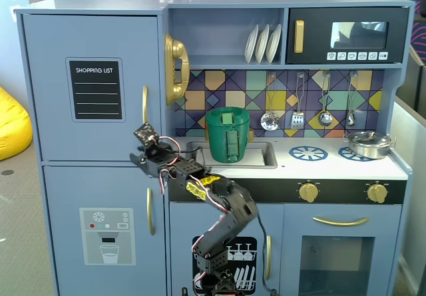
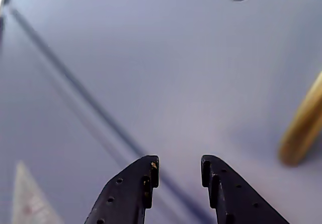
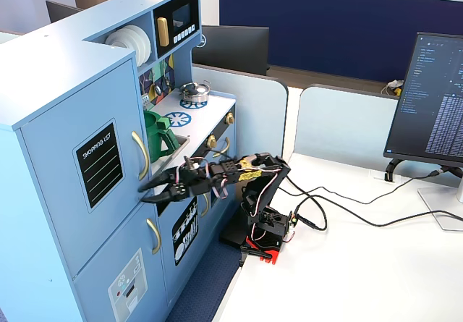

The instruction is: Close the left cabinet door

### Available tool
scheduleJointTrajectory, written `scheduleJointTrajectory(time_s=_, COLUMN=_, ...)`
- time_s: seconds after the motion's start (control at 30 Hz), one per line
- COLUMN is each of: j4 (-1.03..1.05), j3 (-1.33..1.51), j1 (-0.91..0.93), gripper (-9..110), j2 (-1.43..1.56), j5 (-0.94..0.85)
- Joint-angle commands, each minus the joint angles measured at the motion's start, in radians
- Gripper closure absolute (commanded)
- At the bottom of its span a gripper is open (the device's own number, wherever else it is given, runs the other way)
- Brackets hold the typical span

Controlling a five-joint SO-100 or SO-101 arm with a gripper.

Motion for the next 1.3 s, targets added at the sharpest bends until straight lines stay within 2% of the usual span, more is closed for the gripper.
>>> scheduleJointTrajectory(time_s=0.0, j4=0.169, j3=0.051, j1=-0.034, gripper=101, j2=0.193, j5=0.055)
scheduleJointTrajectory(time_s=0.13, j4=0.319, j3=0.137, j1=0.087, gripper=101, j2=0.322, j5=0.106)
scheduleJointTrajectory(time_s=0.4, j4=0.719, j3=0.347, j1=0.523, gripper=101, j2=0.517, j5=0.132)
scheduleJointTrajectory(time_s=0.53, j4=0.822, j3=0.518, j1=0.713, gripper=101, j2=0.603, j5=0.153)
scheduleJointTrajectory(time_s=0.63, j4=0.899, j3=0.621, j1=0.796, gripper=101, j2=0.666, j5=0.244)
scheduleJointTrajectory(time_s=0.87, j4=1.137, j3=0.739, j1=0.810, gripper=101, j2=0.793, j5=0.463)
scheduleJointTrajectory(time_s=1.2, j4=1.350, j3=0.822, j1=0.781, gripper=101, j2=0.876, j5=0.568)
scheduleJointTrajectory(time_s=1.27, j4=1.424, j3=0.822, j1=0.784, gripper=101, j2=0.890, j5=0.517)
